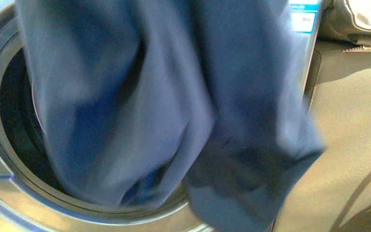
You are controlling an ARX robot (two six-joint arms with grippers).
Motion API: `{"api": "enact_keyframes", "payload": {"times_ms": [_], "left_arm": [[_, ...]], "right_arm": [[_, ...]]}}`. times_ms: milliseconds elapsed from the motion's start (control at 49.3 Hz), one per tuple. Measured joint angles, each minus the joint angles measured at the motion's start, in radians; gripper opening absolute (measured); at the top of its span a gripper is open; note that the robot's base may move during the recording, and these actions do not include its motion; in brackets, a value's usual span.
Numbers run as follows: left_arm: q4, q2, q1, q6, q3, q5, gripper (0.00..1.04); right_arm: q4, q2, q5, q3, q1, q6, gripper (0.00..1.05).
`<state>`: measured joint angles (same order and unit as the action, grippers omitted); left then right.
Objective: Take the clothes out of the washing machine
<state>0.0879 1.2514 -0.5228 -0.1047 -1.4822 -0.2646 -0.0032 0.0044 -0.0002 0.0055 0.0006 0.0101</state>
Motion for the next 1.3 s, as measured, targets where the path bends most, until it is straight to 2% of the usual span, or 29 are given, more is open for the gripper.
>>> {"api": "enact_keyframes", "payload": {"times_ms": [325, 528, 1177, 1197, 1238, 1279, 1299], "left_arm": [[-0.224, 0.128, -0.015, 0.001, -0.301, -0.004, 0.06], [-0.302, 0.185, -0.037, 0.019, -0.453, 0.016, 0.06], [-0.303, 0.186, -0.049, 0.026, -0.489, 0.026, 0.06], [-0.303, 0.186, -0.049, 0.026, -0.489, 0.026, 0.06], [-0.303, 0.186, -0.049, 0.026, -0.489, 0.026, 0.06], [-0.303, 0.186, -0.049, 0.026, -0.489, 0.026, 0.06], [-0.303, 0.187, -0.049, 0.026, -0.489, 0.026, 0.06]], "right_arm": [[0.0, 0.0, 0.0, 0.0, 0.0, 0.0, 0.97], [0.0, 0.0, 0.0, 0.0, 0.0, 0.0, 0.97], [0.0, 0.0, 0.0, 0.0, 0.0, 0.0, 0.97], [0.003, 0.002, -0.019, 0.0, -0.005, -0.011, 0.97], [0.04, 0.023, -0.142, 0.0, -0.041, -0.046, 0.97], [0.112, 0.065, -0.346, 0.0, -0.116, -0.132, 0.97], [0.126, 0.074, -0.391, 0.001, -0.134, -0.142, 0.97]]}}
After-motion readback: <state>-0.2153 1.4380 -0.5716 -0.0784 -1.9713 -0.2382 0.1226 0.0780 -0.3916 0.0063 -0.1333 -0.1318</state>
